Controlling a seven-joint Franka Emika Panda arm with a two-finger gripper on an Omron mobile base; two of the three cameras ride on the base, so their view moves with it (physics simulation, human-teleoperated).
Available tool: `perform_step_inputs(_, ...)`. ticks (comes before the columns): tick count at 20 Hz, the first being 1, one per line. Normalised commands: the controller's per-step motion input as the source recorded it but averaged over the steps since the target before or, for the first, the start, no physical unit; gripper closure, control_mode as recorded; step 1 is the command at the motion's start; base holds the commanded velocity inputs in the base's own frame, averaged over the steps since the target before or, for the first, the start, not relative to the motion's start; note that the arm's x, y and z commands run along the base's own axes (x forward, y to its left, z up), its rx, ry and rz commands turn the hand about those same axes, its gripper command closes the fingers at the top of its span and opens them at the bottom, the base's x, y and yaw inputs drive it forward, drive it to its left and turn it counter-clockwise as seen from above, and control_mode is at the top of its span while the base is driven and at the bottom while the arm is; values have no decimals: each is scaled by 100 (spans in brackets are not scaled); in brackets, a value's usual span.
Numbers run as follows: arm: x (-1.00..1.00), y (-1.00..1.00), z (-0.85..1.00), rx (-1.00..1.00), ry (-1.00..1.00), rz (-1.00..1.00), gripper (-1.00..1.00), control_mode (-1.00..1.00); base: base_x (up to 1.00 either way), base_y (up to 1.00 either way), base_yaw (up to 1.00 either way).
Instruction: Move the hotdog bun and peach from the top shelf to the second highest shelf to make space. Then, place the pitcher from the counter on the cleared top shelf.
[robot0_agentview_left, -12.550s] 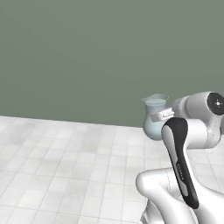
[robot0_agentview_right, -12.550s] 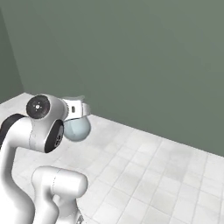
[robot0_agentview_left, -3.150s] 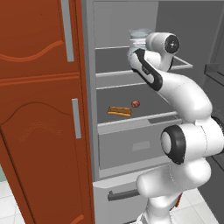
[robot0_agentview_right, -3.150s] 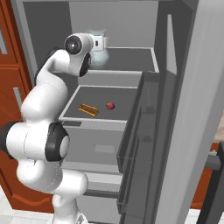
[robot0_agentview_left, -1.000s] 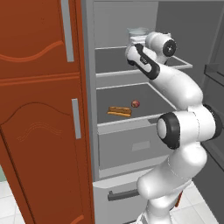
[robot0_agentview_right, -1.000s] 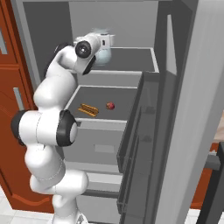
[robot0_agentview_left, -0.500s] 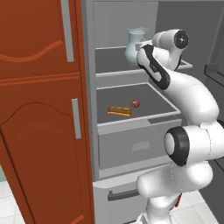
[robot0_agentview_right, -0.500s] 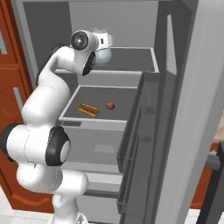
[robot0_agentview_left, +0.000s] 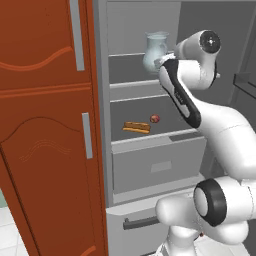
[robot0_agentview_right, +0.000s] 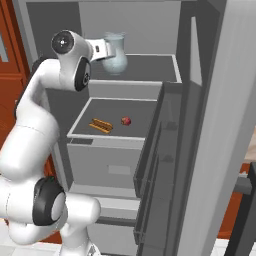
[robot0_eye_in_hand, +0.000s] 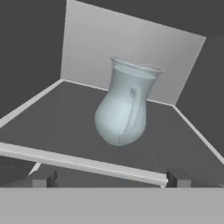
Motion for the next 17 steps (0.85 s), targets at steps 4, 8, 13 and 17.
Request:
perform_step_inputs(4, -88, 24, -65, -5, 2, 0, -100, -100, 0, 0, 0)
perform_step_inputs(8, -93, 8, -78, 0, 0, 0, -100, -100, 0, 0, 0)
perform_step_inputs(13, -91, 0, -59, 1, 0, 0, -100, -100, 0, 0, 0)
perform_step_inputs(17, -85, 0, -35, 2, 0, -1, -100, -100, 0, 0, 0)
